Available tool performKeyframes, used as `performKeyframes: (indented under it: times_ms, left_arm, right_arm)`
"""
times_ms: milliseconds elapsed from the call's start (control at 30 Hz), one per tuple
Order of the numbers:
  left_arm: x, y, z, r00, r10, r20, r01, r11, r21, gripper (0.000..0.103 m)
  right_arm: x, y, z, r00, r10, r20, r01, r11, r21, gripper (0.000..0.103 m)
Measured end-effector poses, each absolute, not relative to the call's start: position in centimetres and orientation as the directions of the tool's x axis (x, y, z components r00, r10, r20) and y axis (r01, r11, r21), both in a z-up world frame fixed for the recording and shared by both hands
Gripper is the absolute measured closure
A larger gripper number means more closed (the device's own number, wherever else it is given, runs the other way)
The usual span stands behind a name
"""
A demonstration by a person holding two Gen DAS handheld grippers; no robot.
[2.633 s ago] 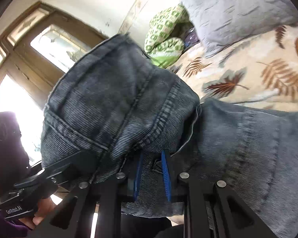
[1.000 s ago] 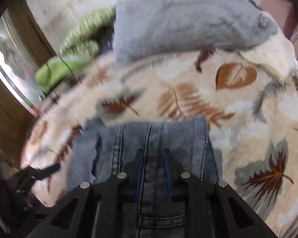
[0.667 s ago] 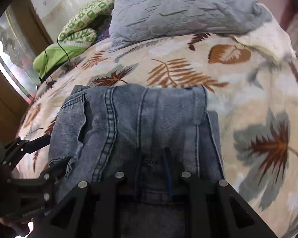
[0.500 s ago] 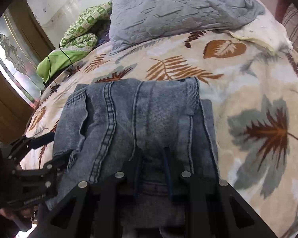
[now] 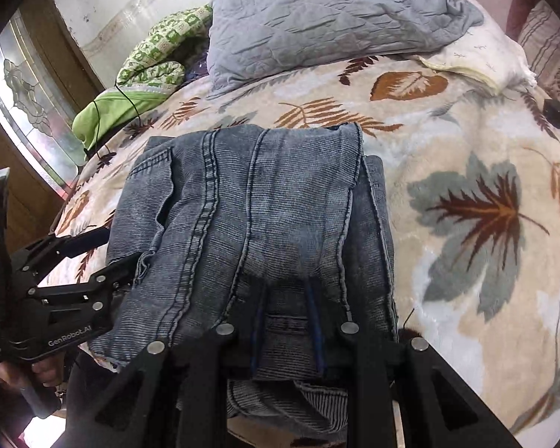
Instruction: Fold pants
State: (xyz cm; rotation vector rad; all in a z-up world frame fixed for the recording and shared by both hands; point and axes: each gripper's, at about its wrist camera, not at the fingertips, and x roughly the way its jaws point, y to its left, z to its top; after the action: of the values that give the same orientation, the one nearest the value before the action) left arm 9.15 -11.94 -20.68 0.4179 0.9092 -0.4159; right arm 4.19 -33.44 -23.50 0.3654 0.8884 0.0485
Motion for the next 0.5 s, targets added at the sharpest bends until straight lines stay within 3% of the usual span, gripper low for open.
performKeyframes:
  times_ms: [500]
  left_arm:
    - [9.1, -10.8, -20.7, 0.512, -0.194, -0.836, 0.497, 0.862, 0.104, 0.030]
  right_arm:
    - [1.8, -33.8, -23.9, 0.665, 0.240, -0.707, 0.110, 0.905, 0.410, 0.078]
